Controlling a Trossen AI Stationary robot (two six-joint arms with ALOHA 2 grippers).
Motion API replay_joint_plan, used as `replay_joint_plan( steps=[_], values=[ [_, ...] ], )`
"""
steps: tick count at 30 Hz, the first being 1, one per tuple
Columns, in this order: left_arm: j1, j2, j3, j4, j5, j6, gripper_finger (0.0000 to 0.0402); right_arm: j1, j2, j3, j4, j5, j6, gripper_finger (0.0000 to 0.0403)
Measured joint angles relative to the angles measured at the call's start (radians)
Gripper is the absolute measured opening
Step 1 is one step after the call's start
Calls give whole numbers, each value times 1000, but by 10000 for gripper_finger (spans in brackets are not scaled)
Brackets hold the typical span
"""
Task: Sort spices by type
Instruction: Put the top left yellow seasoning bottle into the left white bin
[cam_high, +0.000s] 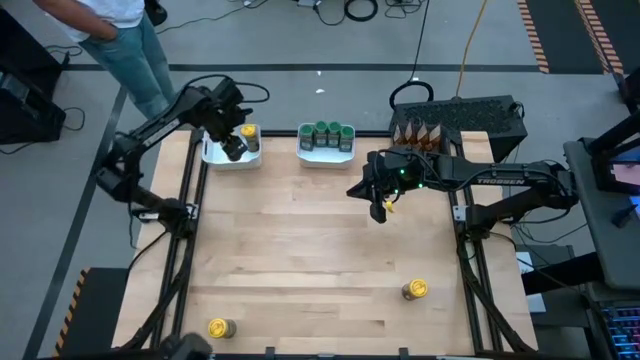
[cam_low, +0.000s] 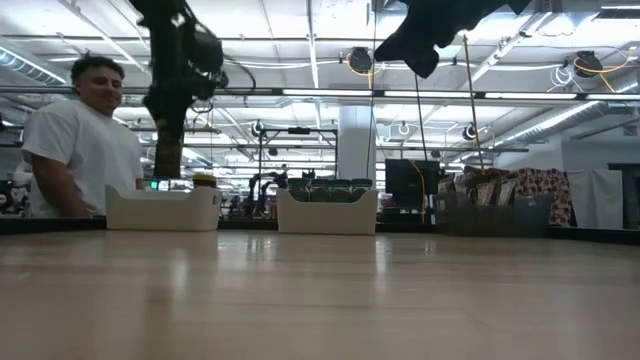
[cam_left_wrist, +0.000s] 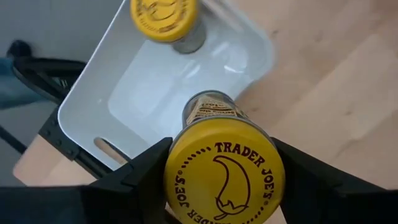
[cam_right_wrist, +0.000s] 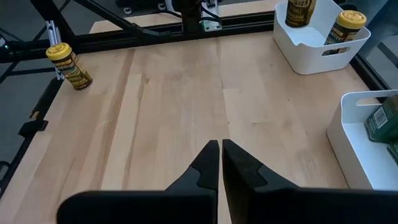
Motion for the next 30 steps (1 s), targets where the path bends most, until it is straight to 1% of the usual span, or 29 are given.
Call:
replay_joint_plan(
  steps=[5, 10, 14, 20, 30],
  values=[
    [79, 83, 0, 28, 0, 54, 236, 1, 0, 0, -2, 0, 29, 0],
    [135, 128, 0, 111, 1, 74, 239, 1, 0, 0, -4, 0, 34, 0],
    [166, 161, 0, 125, 4, 89, 240, 1, 0, 0, -5, 1, 34, 0],
    [182, 200, -2, 173, 27, 98, 242, 1, 0, 0, -9, 4, 34, 0],
    [181, 257, -2, 205, 29, 98, 243, 1, 0, 0, -9, 5, 34, 0]
  ],
)
